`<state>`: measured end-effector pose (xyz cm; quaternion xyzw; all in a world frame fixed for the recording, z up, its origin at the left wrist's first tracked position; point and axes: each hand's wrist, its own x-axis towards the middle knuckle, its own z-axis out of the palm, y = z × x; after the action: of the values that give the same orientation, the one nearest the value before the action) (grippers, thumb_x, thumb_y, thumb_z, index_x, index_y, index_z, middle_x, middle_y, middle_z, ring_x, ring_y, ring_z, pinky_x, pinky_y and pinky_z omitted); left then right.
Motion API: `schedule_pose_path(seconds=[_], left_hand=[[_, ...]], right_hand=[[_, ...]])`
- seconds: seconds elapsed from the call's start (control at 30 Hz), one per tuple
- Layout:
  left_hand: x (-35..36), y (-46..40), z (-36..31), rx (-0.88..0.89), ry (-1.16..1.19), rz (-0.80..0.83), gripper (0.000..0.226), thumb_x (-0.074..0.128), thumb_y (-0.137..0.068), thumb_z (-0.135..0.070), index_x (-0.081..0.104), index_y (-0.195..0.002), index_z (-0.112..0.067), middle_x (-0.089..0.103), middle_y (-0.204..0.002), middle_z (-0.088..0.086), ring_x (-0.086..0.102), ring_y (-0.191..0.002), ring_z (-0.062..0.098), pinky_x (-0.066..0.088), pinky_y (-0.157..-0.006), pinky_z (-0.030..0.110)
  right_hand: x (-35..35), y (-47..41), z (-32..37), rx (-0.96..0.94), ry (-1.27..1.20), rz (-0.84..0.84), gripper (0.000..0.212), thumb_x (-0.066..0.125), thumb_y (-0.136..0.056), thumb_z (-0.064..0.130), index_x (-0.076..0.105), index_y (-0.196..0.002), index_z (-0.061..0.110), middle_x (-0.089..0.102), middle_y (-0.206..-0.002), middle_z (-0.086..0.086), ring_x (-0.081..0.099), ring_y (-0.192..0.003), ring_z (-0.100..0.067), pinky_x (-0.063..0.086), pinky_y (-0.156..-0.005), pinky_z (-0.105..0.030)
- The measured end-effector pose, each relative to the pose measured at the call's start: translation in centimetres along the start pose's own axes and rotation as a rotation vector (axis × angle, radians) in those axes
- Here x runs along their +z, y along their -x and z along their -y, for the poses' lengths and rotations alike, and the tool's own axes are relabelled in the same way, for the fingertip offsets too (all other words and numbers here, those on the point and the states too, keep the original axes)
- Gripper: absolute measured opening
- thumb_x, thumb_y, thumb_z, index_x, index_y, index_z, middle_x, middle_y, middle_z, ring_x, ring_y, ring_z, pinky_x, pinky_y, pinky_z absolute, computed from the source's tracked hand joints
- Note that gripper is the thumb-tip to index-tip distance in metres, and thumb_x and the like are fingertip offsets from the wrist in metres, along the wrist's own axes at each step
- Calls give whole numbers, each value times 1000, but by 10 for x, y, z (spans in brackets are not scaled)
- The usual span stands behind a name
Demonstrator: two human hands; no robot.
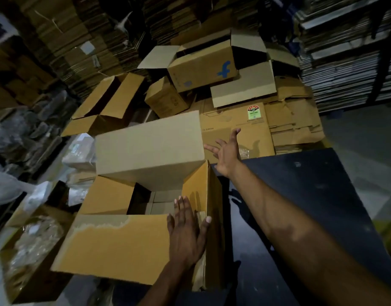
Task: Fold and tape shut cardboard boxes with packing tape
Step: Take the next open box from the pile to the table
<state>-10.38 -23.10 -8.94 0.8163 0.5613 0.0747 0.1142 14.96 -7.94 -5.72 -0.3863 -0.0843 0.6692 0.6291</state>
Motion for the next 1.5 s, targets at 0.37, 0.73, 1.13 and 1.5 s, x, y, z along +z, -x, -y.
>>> schedule_pose_path(seconds=[0.37, 0.73, 1.13, 1.5], left_hand=[[-31, 17, -6, -7, 332, -416, 88, 47, -107, -63, 12, -176, -20, 9, -184, 2, 7, -170, 24, 21, -128, 70], [-66, -25, 109, 272, -50, -76, 86, 24, -108, -79, 7, -176, -31, -11, -184, -3, -15, -169, 17, -1, -133, 63], [-34, -33, 99, 570, -161, 285, 103, -6, -96, -91, -13, -174, -23, -34, -177, 1, -35, -162, 19, -15, -130, 63], [-18, -53, 34, 485, -104, 285, 110, -2, -95, -94, -5, -175, -19, -22, -180, 2, -23, -166, 18, -15, -127, 71]], right_hand=[[-4, 43, -30, -290, 550, -87, 32, 80, -91, 52, 81, -105, 23, 79, -111, -3, 70, -114, -24, 55, -102, -43], [-11, 139, -111, -258, 785, -396, 78, 67, -86, 80, 57, -147, 31, 59, -145, 6, 60, -128, -14, 51, -105, -40], [8, 186, -166, -356, 855, -467, 47, 85, -88, 24, 68, -126, 44, 75, -121, 21, 70, -116, -4, 59, -101, -41], [-78, 174, -77, -325, 1228, -570, 60, 56, -97, 76, 73, -129, 28, 76, -113, 9, 71, -104, -11, 55, -85, -31]])
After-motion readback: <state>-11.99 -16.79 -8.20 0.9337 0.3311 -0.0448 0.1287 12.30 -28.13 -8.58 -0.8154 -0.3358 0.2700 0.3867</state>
